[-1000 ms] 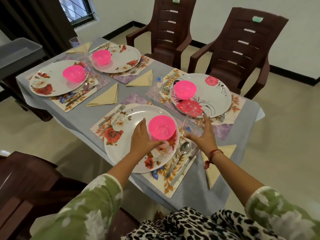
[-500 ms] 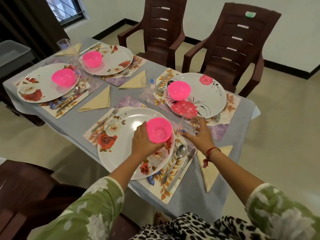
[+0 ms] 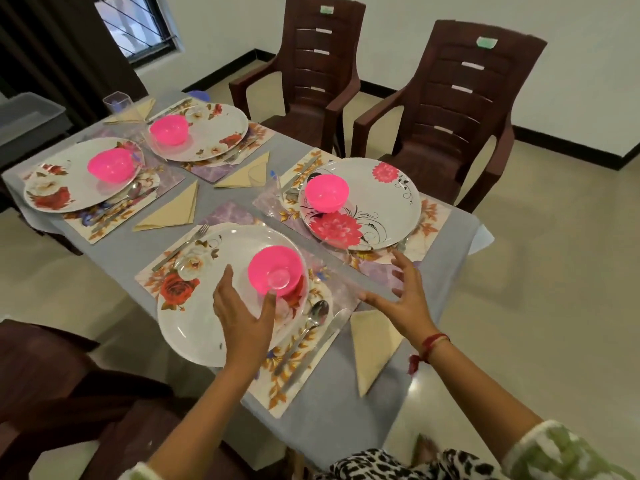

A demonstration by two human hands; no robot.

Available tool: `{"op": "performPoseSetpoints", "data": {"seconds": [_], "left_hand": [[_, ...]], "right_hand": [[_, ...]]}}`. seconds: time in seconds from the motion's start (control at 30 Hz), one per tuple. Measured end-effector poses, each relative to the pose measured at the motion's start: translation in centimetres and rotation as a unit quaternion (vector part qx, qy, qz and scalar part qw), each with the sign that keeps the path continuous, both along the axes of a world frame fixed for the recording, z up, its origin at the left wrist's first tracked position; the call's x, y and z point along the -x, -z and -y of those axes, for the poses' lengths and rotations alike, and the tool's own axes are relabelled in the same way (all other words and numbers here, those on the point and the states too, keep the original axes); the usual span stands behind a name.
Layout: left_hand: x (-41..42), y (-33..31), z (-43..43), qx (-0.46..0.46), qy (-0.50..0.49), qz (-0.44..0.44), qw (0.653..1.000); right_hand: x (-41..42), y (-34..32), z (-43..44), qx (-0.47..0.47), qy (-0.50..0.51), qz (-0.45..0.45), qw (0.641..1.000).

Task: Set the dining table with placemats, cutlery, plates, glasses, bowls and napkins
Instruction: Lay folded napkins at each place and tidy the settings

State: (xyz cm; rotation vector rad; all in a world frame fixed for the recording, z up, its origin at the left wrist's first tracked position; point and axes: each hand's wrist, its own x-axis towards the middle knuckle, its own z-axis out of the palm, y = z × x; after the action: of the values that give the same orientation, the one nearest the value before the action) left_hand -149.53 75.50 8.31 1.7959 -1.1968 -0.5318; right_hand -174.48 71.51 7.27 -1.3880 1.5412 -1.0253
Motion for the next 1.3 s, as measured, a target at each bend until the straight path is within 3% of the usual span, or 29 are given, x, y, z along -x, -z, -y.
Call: {"op": "performPoseSetpoints", "data": {"seconds": [0.23, 0.57, 0.77, 0.93, 1.3], "left_hand": [[12.4, -0.1, -3.8, 0.078, -0.041, 0.023, 0.996], [28.2, -2.0, -1.1, 0.085, -0.052, 0.026, 0.995], [31.5, -1.6, 3.5, 0.091, -0.056, 0.033, 0.994], [32.8, 0.4, 8.1, 0.073, -0.118, 0.005, 0.990], [32.1, 3.3, 17.4, 0.006, -0.276, 0.050, 0.960]], "right_hand": [[9.9, 0.0, 2.0, 0.033, -0.041, 0.043, 0.998], [23.7, -2.1, 6.7, 0.056, -0.078, 0.022, 0.995], [26.1, -2.2, 11.0, 0.042, -0.085, 0.020, 0.995], [26.6, -1.9, 17.3, 0.064, -0.124, 0.001, 0.990], [25.3, -0.7, 34.4, 0.054, -0.266, -0.050, 0.961]]}}
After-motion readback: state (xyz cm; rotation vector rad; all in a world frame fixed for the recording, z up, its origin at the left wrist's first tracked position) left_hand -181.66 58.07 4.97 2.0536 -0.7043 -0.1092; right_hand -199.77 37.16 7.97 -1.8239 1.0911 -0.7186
